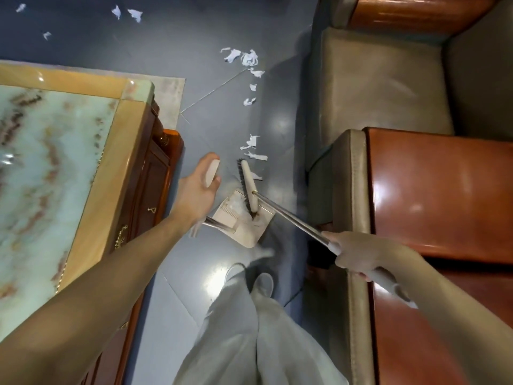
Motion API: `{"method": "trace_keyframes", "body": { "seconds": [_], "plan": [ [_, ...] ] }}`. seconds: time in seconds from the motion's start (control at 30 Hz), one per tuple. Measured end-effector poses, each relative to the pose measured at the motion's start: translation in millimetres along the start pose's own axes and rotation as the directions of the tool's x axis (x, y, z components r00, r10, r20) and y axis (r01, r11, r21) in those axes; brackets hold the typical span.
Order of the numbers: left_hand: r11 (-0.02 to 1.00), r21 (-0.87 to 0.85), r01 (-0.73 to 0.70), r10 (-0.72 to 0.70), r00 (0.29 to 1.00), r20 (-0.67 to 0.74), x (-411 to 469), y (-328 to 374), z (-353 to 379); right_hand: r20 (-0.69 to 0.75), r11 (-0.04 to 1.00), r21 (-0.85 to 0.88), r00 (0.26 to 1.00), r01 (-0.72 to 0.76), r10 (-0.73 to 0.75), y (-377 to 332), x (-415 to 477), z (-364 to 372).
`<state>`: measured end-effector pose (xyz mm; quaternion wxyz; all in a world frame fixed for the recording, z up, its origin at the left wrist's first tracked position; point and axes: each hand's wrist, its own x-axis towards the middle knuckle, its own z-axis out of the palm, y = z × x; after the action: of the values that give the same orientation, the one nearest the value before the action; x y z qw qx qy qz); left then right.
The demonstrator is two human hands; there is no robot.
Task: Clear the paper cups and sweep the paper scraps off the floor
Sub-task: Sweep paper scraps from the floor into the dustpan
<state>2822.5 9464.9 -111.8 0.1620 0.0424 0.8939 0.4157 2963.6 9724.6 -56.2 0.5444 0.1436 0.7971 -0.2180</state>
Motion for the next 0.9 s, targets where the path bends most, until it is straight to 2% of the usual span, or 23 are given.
{"method": "trace_keyframes", "body": {
  "seconds": [0.17,0.27,0.5,0.63,0.7,0.9],
  "plan": [
    [1.0,-0.011,0.029,-0.03,0.999,-0.012,18.0,3.8,-6.7,-0.056,1.0,0.002,0.998,-0.023,0.023,0.5,1.7,-37.0],
    [0.999,-0.01,0.048,-0.048,0.999,-0.009,29.1,7.3,-7.1,-0.132,0.995,-0.084,0.991,-0.049,0.038,-4.6,17.2,-67.9],
    [0.995,-0.084,0.062,-0.066,0.997,-0.047,78.0,12.7,-12.5,-0.288,0.973,-0.16,0.951,-0.166,0.114,-36.7,90.3,-152.0],
    [0.991,-0.075,0.114,-0.12,0.99,-0.076,103.1,16.8,-9.8,-0.337,0.966,-0.206,0.938,-0.159,0.082,-46.1,138.6,-175.5],
    [0.99,-0.075,0.123,-0.129,0.988,-0.083,115.4,18.8,-11.3,-0.318,0.96,-0.226,0.944,-0.162,0.085,-43.8,155.2,-178.0],
    [0.986,-0.085,0.145,-0.155,0.978,-0.136,152.4,16.6,-26.4,-0.074,0.948,-0.291,0.991,-0.125,0.108,-34.7,143.5,-184.6]
  ]
}}
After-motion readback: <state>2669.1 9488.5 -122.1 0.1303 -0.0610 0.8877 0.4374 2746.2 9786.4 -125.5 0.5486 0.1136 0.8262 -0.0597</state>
